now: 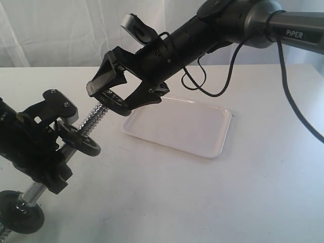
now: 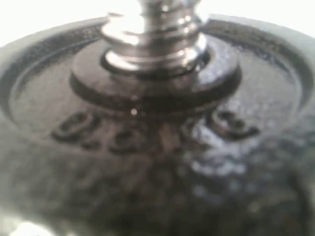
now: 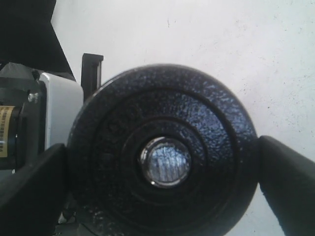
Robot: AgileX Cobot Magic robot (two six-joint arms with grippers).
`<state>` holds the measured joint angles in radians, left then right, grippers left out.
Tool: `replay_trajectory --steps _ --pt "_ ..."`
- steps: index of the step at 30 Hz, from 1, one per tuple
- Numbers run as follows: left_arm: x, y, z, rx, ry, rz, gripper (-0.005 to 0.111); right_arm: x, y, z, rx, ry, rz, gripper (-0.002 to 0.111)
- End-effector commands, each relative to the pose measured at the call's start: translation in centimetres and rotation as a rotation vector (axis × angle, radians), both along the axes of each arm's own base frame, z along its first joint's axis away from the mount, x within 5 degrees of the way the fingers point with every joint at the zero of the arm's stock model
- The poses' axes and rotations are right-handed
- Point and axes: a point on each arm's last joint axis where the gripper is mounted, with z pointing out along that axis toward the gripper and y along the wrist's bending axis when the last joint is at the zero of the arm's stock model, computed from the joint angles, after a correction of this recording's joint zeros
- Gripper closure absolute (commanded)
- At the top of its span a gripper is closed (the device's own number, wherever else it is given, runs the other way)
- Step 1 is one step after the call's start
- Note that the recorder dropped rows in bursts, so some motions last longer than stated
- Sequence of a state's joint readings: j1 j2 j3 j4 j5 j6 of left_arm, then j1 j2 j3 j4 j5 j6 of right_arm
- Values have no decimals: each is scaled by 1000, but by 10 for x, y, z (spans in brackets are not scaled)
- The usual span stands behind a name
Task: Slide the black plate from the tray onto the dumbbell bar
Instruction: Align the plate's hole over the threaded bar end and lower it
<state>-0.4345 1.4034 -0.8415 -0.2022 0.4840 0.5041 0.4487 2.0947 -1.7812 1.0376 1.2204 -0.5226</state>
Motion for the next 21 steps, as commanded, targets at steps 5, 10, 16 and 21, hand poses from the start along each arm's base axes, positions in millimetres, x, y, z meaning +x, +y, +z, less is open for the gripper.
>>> replay_trajectory --steps 5,10,16,21 --pt "7 -7 30 -116 -171 24 107 -5 9 8 69 5 13 60" --pt "7 -7 31 -116 -177 23 107 -5 9 8 69 5 13 46" --pt "7 -7 31 -116 -177 23 107 -5 8 9 67 0 14 34" --pt "7 -7 31 -116 -177 23 107 -7 7 16 73 -24 20 34"
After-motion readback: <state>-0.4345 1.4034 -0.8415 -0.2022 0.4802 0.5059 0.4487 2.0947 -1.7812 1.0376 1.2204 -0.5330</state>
